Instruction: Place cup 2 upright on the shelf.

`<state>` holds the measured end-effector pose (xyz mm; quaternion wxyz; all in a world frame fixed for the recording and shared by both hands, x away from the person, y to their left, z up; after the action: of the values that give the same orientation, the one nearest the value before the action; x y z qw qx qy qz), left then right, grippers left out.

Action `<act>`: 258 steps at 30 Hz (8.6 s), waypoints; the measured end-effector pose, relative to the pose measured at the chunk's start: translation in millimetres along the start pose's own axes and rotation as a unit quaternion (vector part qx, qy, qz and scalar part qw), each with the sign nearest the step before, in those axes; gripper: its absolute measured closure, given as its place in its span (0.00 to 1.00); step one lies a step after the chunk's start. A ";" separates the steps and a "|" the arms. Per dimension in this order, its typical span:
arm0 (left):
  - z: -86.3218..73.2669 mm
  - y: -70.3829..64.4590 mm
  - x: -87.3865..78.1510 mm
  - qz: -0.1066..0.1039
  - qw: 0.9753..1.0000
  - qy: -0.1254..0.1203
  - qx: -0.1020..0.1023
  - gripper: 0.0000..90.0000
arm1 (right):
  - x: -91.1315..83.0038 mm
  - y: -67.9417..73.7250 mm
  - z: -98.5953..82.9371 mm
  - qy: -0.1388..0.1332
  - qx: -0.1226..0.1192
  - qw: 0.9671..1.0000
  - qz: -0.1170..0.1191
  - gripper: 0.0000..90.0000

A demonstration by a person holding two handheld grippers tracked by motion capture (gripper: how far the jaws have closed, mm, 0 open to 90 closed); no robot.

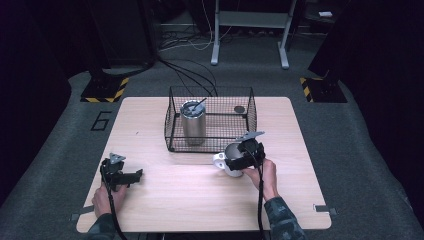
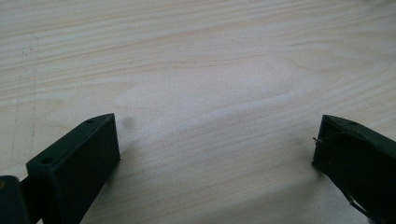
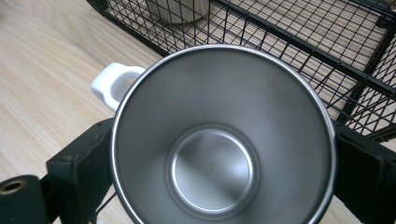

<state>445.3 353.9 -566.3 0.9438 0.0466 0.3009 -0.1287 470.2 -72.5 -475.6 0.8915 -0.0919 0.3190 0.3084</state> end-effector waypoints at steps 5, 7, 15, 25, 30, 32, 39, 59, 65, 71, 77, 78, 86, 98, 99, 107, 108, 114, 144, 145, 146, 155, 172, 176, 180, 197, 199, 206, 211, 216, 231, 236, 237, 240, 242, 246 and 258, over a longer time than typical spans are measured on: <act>0.1 0.0 0.2 0.000 1.000 -0.001 0.000 0.00 | -8.5 3.1 5.7 -0.004 -0.004 1.000 0.002 0.07; 0.0 -0.1 0.1 0.000 1.000 -0.001 -0.001 0.00 | -12.3 4.5 8.6 -0.004 -0.005 1.000 0.002 0.07; 0.1 0.0 0.2 0.000 1.000 -0.001 0.000 0.00 | -24.7 10.2 20.7 -0.008 -0.012 1.000 0.006 0.07; 0.0 -0.1 0.0 0.000 1.000 0.000 0.000 0.00 | -36.9 11.9 36.3 -0.009 -0.015 1.000 0.008 0.07; 0.1 -0.1 0.2 0.001 1.000 -0.002 -0.001 0.00 | -42.7 11.5 43.5 -0.011 -0.016 1.000 0.012 0.07; 0.1 0.0 0.2 0.000 1.000 -0.001 0.000 0.00 | -44.9 10.9 46.3 -0.009 -0.019 1.000 0.012 0.07; 0.1 0.0 0.2 0.001 1.000 -0.001 0.000 0.00 | -50.8 10.3 58.3 -0.017 -0.021 1.000 0.011 0.07; 0.1 -0.1 0.2 0.000 1.000 -0.001 -0.001 0.00 | -60.8 0.5 93.7 -0.034 -0.021 0.999 0.008 0.07; 0.0 -0.8 0.3 0.000 1.000 -0.002 -0.006 0.00 | -60.2 -6.4 102.3 -0.033 -0.017 0.999 0.000 0.07; -0.1 -0.9 0.3 0.000 1.000 -0.002 -0.006 0.00 | -57.6 -11.6 109.5 -0.037 -0.017 0.999 -0.002 0.07; -0.1 -1.0 0.3 0.000 1.000 -0.002 -0.007 0.00 | -54.2 -14.0 118.8 -0.042 -0.012 0.999 -0.008 0.07; -0.1 -0.9 0.3 0.000 1.000 -0.002 -0.006 0.00 | -53.2 -15.3 120.4 -0.045 -0.017 0.999 -0.007 0.07; -0.1 -0.9 0.3 0.000 1.000 -0.002 -0.006 0.00 | -45.1 -24.2 131.7 -0.045 -0.010 0.999 -0.019 0.07; -0.1 -0.8 0.3 0.000 1.000 -0.002 -0.006 0.00 | -26.9 -31.5 138.3 -0.038 -0.003 0.999 -0.031 0.07; 0.0 -0.7 0.3 0.000 1.000 -0.002 -0.005 0.00 | -25.5 -31.9 138.6 -0.037 -0.002 0.999 -0.032 0.07; -0.1 -0.8 0.3 0.000 1.000 -0.002 -0.006 0.00 | -10.9 -35.5 139.7 -0.030 0.004 0.999 -0.037 0.07; 0.0 -0.7 0.3 0.000 1.000 -0.002 -0.005 0.00 | -8.8 -35.9 139.8 -0.029 0.003 0.999 -0.037 0.07; -0.1 -0.8 0.3 0.000 1.000 -0.002 -0.006 0.00 | 1.8 -38.1 139.0 -0.022 0.004 0.999 -0.035 0.07; -0.1 -0.8 0.3 0.000 1.000 -0.002 -0.005 0.00 | 33.0 -40.6 128.5 -0.001 0.015 0.999 -0.043 0.07; 0.0 -0.7 0.3 0.000 1.000 -0.002 -0.005 0.00 | 34.5 -40.9 127.6 0.002 0.017 0.999 -0.043 0.07; -0.1 -0.7 0.3 0.000 1.000 -0.002 -0.005 0.00 | 36.0 -41.1 126.8 0.000 0.018 0.999 -0.044 0.07; -0.1 -0.7 0.3 0.000 1.000 -0.002 -0.005 0.00 | 42.7 -42.0 122.5 0.012 0.021 0.999 -0.047 0.07; -0.1 -0.8 0.3 0.000 1.000 -0.002 -0.006 0.00 | 57.7 -43.4 105.5 0.031 0.028 0.998 -0.049 0.07; -0.1 -0.8 0.3 0.000 1.000 -0.002 -0.006 0.00 | 61.0 -43.4 102.1 0.036 0.030 0.998 -0.049 0.07; 0.0 -0.7 0.3 0.000 1.000 -0.002 -0.005 0.00 | 64.2 -44.0 99.4 0.038 0.031 0.997 -0.051 0.07; -0.1 -0.8 0.3 0.000 1.000 -0.002 -0.006 0.00 | 74.7 -44.7 91.5 0.047 0.037 0.997 -0.054 0.07; -0.1 -0.8 0.3 0.000 1.000 -0.002 -0.006 0.00 | 76.0 -44.6 90.4 0.048 0.042 0.997 -0.051 0.07; -0.1 -0.7 0.3 0.000 1.000 -0.002 -0.005 0.00 | 79.8 -45.4 87.1 0.052 0.044 0.996 -0.053 0.06; -0.1 -0.6 0.3 0.000 1.000 -0.002 -0.005 0.00 | 81.8 -46.0 85.1 0.057 0.045 0.996 -0.054 0.06; -0.1 -0.7 0.3 0.000 1.000 -0.002 -0.005 0.00 | 81.5 -46.4 84.5 0.057 0.045 0.996 -0.052 0.06; -0.2 -1.0 0.2 0.000 1.000 -0.001 -0.007 0.00 | 81.4 -46.5 83.0 0.070 0.045 0.995 -0.051 0.05; -0.1 -0.7 0.3 0.000 1.000 -0.002 -0.005 0.00 | 75.1 -45.7 89.1 0.058 0.041 0.996 -0.052 0.00; 0.0 -0.7 0.3 0.000 1.000 -0.002 -0.005 0.00 | 74.0 -45.6 90.7 0.054 0.039 0.996 -0.054 0.00; -0.1 -0.7 0.3 0.000 1.000 -0.002 -0.005 0.00 | 69.8 -44.4 93.2 0.051 0.027 0.997 -0.055 0.00; -0.1 -0.8 0.3 0.000 1.000 -0.002 -0.006 0.00 | 66.5 -43.1 95.0 0.045 0.023 0.997 -0.053 0.00; 0.0 -0.7 0.3 0.000 1.000 -0.002 -0.005 0.00 | 57.4 -38.0 100.4 0.032 0.007 0.998 -0.055 0.00; 0.2 0.0 0.6 0.002 1.000 -0.004 0.000 0.00 | 26.5 -24.7 103.0 0.002 -0.012 0.999 -0.034 0.00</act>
<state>445.9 353.8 -566.5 0.9452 0.0468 0.2972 -0.1266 554.1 -41.9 -412.7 0.8997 -0.1145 0.3136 0.2812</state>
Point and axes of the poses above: each handheld gripper's, and its own axes: x roughly forward along the jaws, z roughly out of its top, y roughly to its left, the point moved 5 cm from there along x, roughly forward along the jaws, and after that the axes turned 9 degrees about -y, right-handed, at the moved point
